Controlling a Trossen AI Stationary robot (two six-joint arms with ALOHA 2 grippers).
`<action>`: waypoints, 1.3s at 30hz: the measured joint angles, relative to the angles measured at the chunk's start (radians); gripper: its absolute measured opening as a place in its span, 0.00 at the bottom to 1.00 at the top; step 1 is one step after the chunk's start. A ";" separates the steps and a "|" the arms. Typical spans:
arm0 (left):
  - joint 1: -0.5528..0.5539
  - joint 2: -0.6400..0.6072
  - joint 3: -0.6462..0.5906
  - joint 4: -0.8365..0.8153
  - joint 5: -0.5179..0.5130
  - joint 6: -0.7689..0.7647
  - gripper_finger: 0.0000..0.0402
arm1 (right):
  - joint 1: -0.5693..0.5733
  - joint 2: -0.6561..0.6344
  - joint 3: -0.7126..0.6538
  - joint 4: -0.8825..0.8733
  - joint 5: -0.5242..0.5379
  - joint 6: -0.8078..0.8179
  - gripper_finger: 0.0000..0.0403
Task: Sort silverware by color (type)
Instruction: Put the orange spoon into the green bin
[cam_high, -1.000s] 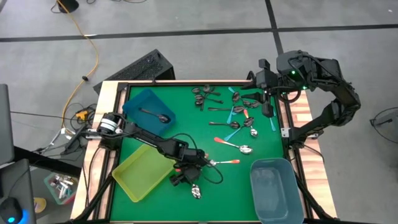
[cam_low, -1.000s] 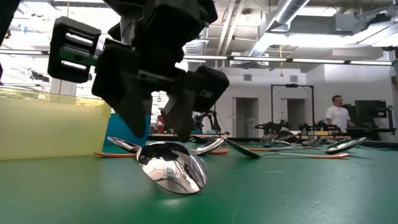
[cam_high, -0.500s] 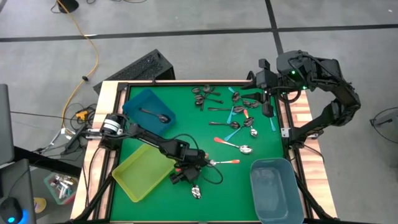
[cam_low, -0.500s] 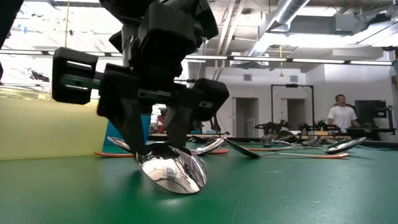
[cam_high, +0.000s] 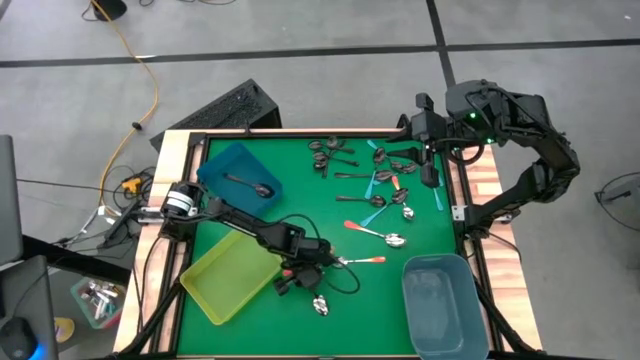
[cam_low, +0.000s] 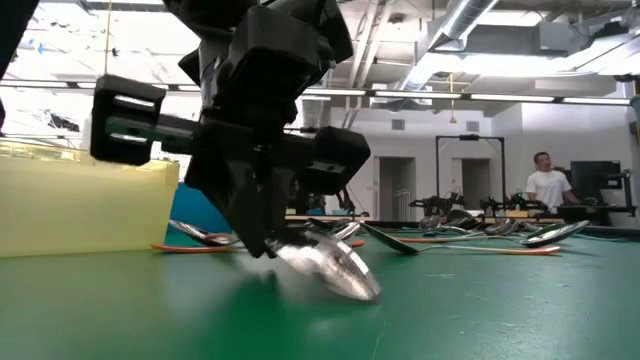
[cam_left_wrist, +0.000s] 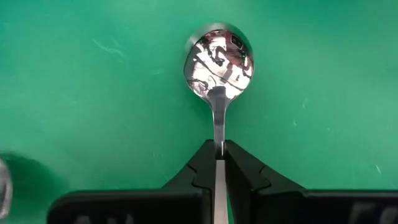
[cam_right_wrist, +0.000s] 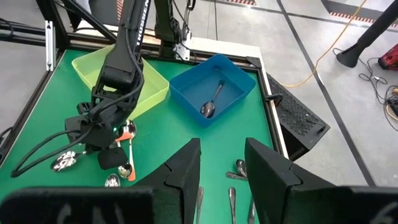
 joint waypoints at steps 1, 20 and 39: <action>0.001 0.000 0.010 -0.006 0.000 -0.003 0.02 | 0.000 0.000 0.000 0.002 0.000 -0.001 0.34; 0.135 -0.072 0.298 -0.282 -0.119 -0.005 0.00 | 0.000 -0.159 0.000 0.163 0.003 -0.002 0.34; 0.365 -0.484 0.318 0.002 -0.191 -0.351 0.00 | -0.001 -0.213 0.000 0.151 0.014 0.016 0.34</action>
